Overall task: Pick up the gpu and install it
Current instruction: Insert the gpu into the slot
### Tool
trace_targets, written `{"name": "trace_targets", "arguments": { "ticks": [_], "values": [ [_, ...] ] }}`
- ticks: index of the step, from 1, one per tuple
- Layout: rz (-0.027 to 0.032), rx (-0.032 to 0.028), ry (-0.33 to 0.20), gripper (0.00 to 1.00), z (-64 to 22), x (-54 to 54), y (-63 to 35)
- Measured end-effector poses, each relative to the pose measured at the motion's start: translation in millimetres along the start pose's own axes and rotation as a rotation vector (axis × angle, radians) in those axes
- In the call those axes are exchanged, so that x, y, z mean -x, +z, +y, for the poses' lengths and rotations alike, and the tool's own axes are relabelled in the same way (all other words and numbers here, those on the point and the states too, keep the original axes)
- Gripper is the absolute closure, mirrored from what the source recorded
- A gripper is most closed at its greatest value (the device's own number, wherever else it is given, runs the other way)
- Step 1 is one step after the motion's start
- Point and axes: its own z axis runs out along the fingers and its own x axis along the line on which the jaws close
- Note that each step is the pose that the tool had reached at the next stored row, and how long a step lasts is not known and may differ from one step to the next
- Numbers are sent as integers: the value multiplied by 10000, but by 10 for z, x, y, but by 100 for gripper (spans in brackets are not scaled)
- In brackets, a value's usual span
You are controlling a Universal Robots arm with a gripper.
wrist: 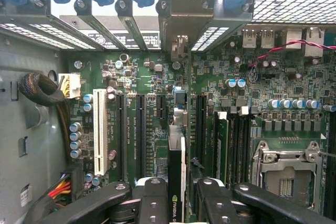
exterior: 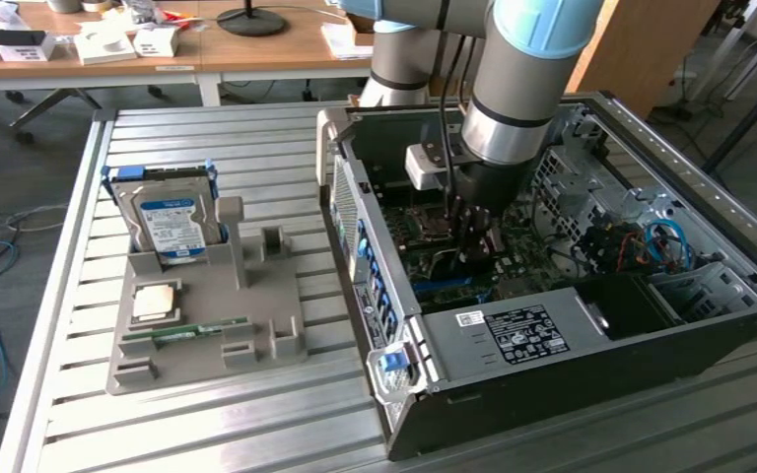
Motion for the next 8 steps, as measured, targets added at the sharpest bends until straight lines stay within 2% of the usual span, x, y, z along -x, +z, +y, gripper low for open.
{"name": "trace_targets", "arguments": {
  "ticks": [8],
  "values": [
    [0, 1, 1, 74, 10, -1, 0]
  ]
}}
